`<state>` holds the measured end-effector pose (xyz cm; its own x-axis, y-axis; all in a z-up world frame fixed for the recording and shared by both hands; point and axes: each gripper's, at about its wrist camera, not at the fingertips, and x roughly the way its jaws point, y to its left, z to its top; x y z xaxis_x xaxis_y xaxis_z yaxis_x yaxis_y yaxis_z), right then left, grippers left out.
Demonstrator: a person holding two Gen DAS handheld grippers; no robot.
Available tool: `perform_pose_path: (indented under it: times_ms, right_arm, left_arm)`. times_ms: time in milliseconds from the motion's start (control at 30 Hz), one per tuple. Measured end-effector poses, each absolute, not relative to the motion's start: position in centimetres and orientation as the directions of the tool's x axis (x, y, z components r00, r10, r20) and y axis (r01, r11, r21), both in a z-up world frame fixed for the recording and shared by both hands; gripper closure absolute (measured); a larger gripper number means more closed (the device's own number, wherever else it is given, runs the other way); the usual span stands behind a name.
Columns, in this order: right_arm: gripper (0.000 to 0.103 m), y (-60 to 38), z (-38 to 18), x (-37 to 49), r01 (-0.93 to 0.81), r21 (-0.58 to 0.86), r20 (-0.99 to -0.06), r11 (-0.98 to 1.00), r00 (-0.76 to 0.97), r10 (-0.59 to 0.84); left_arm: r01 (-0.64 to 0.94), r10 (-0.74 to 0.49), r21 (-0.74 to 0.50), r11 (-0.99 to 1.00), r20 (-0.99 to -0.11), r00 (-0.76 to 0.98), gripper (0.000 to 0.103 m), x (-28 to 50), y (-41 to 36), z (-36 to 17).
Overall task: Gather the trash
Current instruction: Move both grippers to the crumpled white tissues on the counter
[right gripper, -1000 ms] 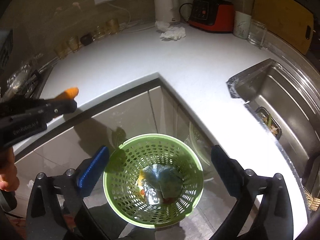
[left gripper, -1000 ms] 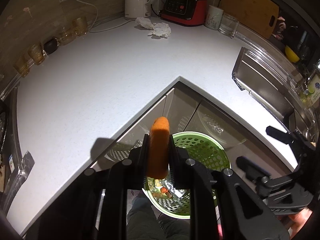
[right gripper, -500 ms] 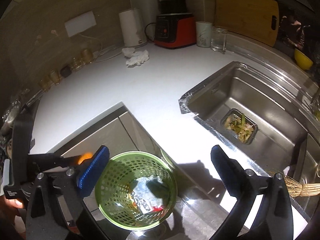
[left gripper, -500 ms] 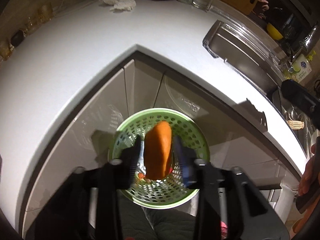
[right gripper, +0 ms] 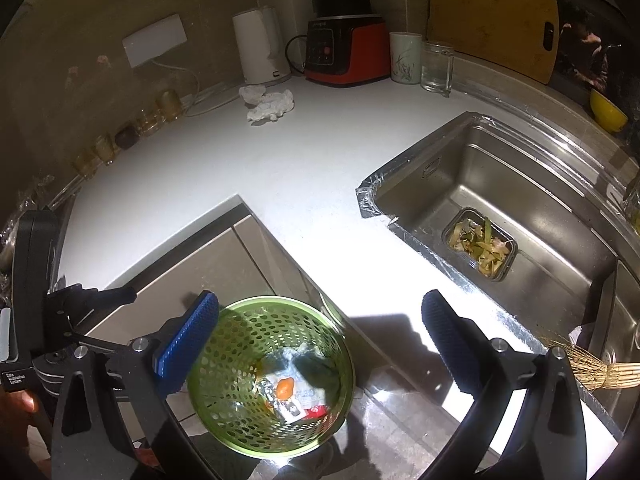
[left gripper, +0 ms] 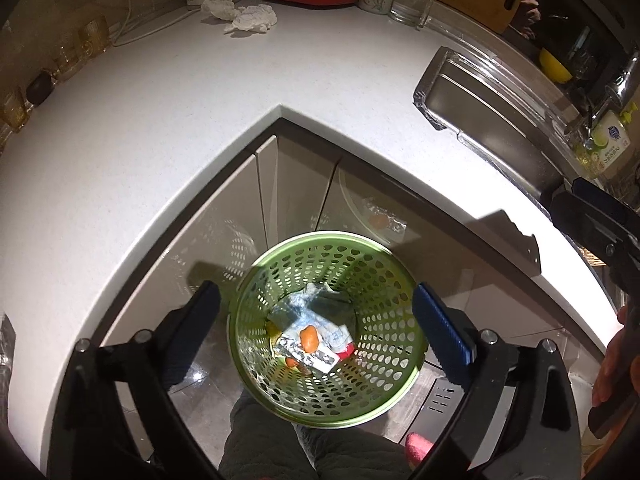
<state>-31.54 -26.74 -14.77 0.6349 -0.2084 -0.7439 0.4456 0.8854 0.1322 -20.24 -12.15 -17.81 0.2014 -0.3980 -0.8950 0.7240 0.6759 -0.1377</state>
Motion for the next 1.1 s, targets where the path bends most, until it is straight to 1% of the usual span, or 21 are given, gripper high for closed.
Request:
perform_pose_path:
  times_ms: [167, 333, 467, 667, 733, 933, 1000, 1100]
  right_arm:
    - [0.002, -27.2, -14.4, -29.1, 0.431, 0.136, -0.742, 0.892, 0.641, -0.197]
    - [0.002, -27.9, -13.9, -24.3, 0.41, 0.142, -0.734, 0.901, 0.654, -0.182]
    - [0.002, -29.1, -14.1, -18.8, 0.396, 0.165, -0.734, 0.903, 0.661, -0.156]
    - [0.002, -31.5, -14.8, -9.5, 0.383, 0.165, -0.737, 0.909, 0.66, -0.144]
    - [0.002, -32.2, -15.3, -6.1, 0.378, 0.167, -0.738, 0.911, 0.661, -0.138]
    - [0.002, -33.4, -16.8, 2.7, 0.36, 0.174, -0.747, 0.917, 0.655, -0.116]
    - [0.002, -33.7, -17.3, 4.9, 0.355, 0.166, -0.752, 0.92, 0.65, -0.115]
    - [0.002, -34.3, -18.0, 8.0, 0.358, 0.168, -0.76, 0.919, 0.641, -0.111]
  left_arm:
    - [0.728, -0.411, -0.127, 0.674, -0.883, 0.226, 0.008, -17.2, -12.6, -16.6]
    - [0.706, -0.426, -0.13, 0.696, -0.867, 0.26, 0.008, -11.0, -13.5, -15.0]
    - [0.683, -0.439, -0.132, 0.719, -0.847, 0.299, 0.008, -5.1, -14.4, -13.9]
    - [0.671, -0.438, -0.098, 0.735, -0.824, 0.36, 0.008, 3.3, -16.6, -13.1]
    - [0.664, -0.444, -0.108, 0.74, -0.819, 0.362, 0.008, 6.0, -17.3, -12.8]
    - [0.642, -0.495, -0.194, 0.742, -0.804, 0.329, 0.008, 14.6, -20.9, -12.4]
    - [0.645, -0.506, -0.216, 0.733, -0.807, 0.305, 0.008, 17.4, -22.9, -13.0]
    - [0.648, -0.499, -0.216, 0.73, -0.817, 0.289, 0.008, 20.6, -25.9, -14.4]
